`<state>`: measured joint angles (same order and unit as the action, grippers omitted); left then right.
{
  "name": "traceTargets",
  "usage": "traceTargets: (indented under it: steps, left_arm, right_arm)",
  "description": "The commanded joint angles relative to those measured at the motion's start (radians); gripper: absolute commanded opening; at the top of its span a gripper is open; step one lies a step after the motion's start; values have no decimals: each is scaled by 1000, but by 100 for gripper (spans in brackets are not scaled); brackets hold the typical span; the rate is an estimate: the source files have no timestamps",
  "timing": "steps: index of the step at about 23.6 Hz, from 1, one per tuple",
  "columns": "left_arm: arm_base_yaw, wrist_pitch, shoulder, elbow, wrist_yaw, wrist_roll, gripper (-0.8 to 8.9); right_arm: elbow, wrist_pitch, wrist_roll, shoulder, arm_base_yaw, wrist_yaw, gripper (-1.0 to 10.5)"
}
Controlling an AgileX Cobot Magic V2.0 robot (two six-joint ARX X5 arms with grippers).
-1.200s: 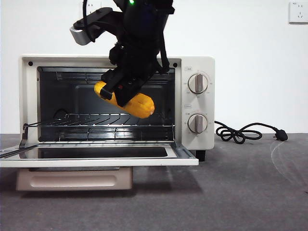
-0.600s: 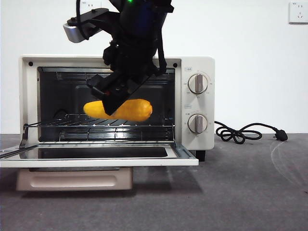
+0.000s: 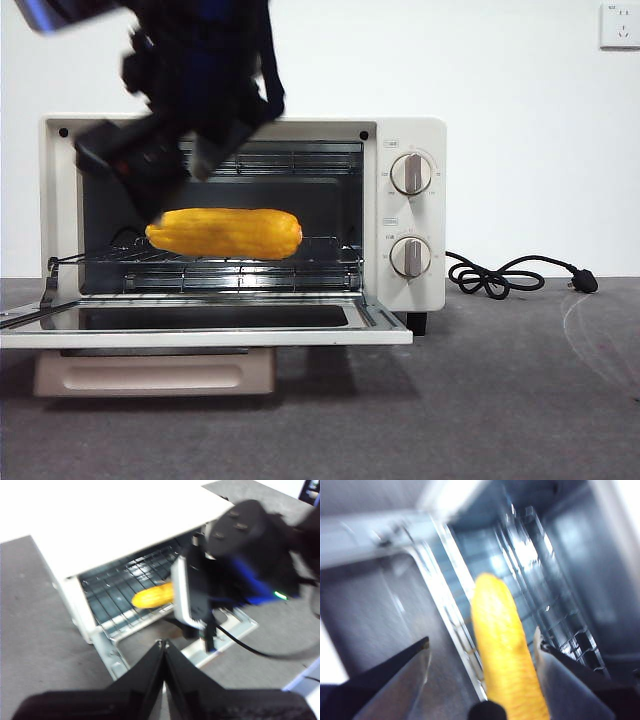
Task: Take the corn from the table,put the corn in the oven
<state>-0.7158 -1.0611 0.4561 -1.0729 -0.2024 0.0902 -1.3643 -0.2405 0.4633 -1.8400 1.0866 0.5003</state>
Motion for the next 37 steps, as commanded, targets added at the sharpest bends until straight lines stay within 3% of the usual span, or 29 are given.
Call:
traceTargets:
  steps: [1, 9, 14, 17, 22, 28, 32, 37]
  left_arm:
    - [-3, 23, -1, 0, -47, 2, -6]
    - [-3, 126, 65, 0, -194, -90, -6]
    - [-3, 219, 158, 0, -179, -145, -6]
    - [-2, 268, 227, 0, -111, -164, -7]
    - [24, 320, 351, 0, 32, -189, -8]
    - [150, 330, 471, 0, 306, -199, -8]
    - [281, 328, 496, 9, 478, -195, -8]
    - [470, 291, 485, 46, 640, -190, -8]
  right_arm:
    - [-1, -5, -19, 37, 38, 34, 346]
    - [-1, -203, -168, 235, 195, 108, 337]
    - [-1, -367, -261, 353, 258, 110, 92]
    - [-1, -479, -309, 421, 290, 110, -14]
    - [-1, -651, -437, 530, 315, 101, -12]
    - [-1, -770, -552, 649, 302, 41, -12]
    - [-1, -784, -569, 729, 248, -70, -12]
    - [-1, -777, -565, 804, 119, -272, -12]
